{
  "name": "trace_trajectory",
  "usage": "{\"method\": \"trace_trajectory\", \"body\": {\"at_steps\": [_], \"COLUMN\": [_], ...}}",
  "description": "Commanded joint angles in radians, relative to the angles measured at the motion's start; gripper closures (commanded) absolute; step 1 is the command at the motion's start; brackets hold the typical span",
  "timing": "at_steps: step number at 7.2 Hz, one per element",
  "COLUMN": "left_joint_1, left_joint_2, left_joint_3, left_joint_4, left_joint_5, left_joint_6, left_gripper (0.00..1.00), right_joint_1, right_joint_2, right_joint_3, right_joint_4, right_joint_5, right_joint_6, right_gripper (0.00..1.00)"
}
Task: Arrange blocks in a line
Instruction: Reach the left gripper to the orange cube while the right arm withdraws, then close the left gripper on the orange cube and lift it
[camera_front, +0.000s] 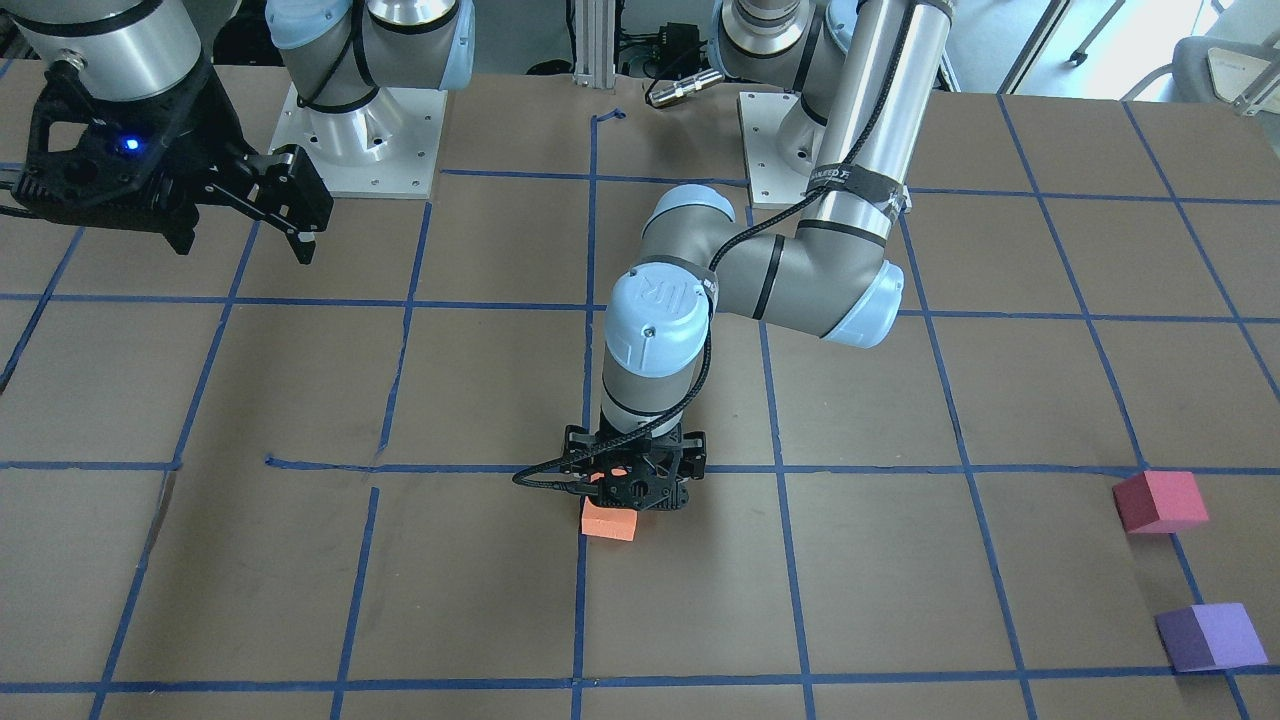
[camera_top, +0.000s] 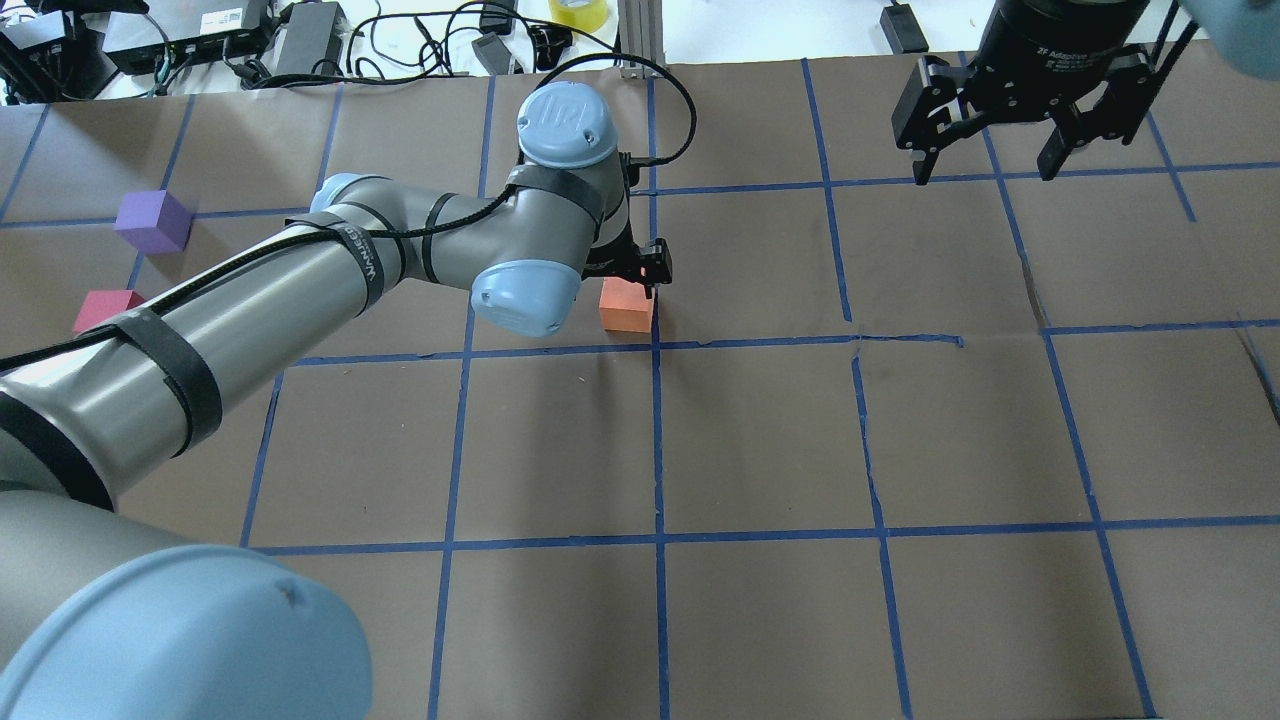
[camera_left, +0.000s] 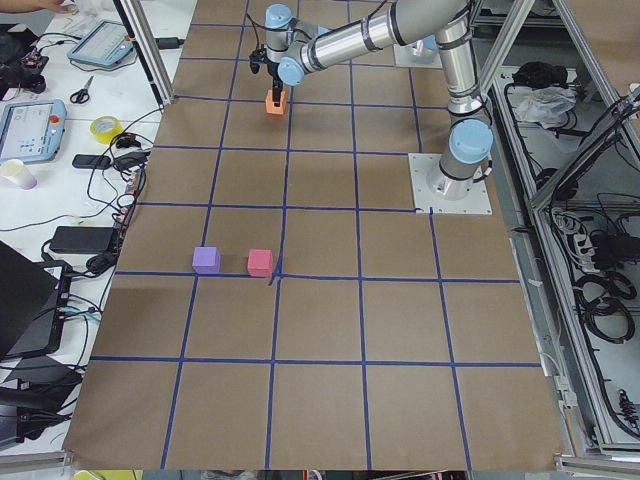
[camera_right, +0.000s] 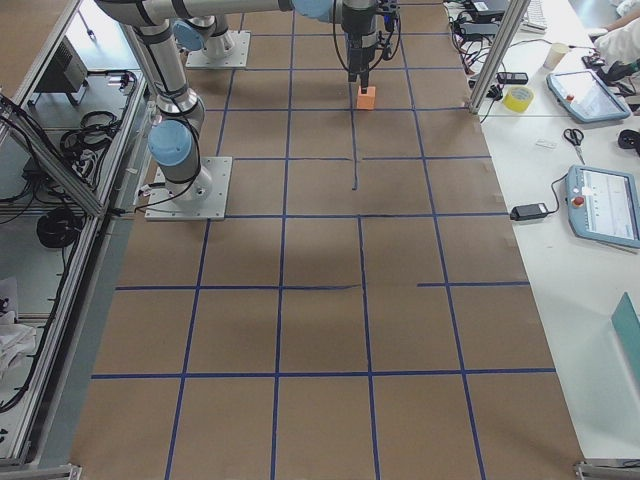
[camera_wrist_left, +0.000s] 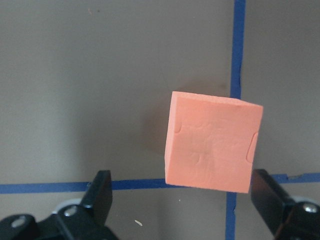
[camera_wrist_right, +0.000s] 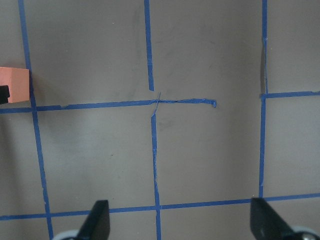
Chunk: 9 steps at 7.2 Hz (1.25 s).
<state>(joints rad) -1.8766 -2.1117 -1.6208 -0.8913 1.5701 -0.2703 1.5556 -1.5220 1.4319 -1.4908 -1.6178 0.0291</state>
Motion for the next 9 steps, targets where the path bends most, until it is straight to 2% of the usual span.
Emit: {"method": "trace_trajectory", "body": {"at_steps": [1, 4, 5, 6, 7, 8, 9], "left_joint_1": [-0.001, -0.001, -0.001, -0.001, -0.001, -0.001, -0.001], "left_joint_2": [-0.034, -0.050, -0.051, -0.053, -0.053, -0.051, -0.028], "left_joint_3": [-0.004, -0.005, -0.005, -0.007, -0.005, -0.004, -0.001], "left_joint_4": [0.014, 0.014, 0.015, 0.015, 0.015, 0.015, 0.015], "left_joint_5": [0.001, 0.005, 0.007, 0.008, 0.008, 0.008, 0.008], "left_joint_6": [0.010, 0.016, 0.032, 0.043, 0.045, 0.045, 0.048], "left_gripper": [0.00, 0.00, 0.05, 0.27, 0.57, 0.65, 0.83], "right_joint_1": [-0.002, -0.002, 0.000, 0.000, -0.002, -0.002, -0.002], "right_joint_2": [0.000, 0.000, -0.001, -0.004, -0.004, -0.006, -0.004], "right_joint_3": [0.002, 0.004, 0.004, 0.005, 0.005, 0.005, 0.005], "right_joint_4": [-0.104, -0.114, -0.111, -0.109, -0.105, -0.105, -0.105], "right_joint_5": [-0.011, -0.011, -0.011, -0.016, -0.057, -0.059, -0.059], "right_joint_6": [-0.001, 0.000, 0.005, 0.000, 0.000, 0.000, 0.000], "right_gripper": [0.00, 0.00, 0.00, 0.00, 0.00, 0.00, 0.00]}}
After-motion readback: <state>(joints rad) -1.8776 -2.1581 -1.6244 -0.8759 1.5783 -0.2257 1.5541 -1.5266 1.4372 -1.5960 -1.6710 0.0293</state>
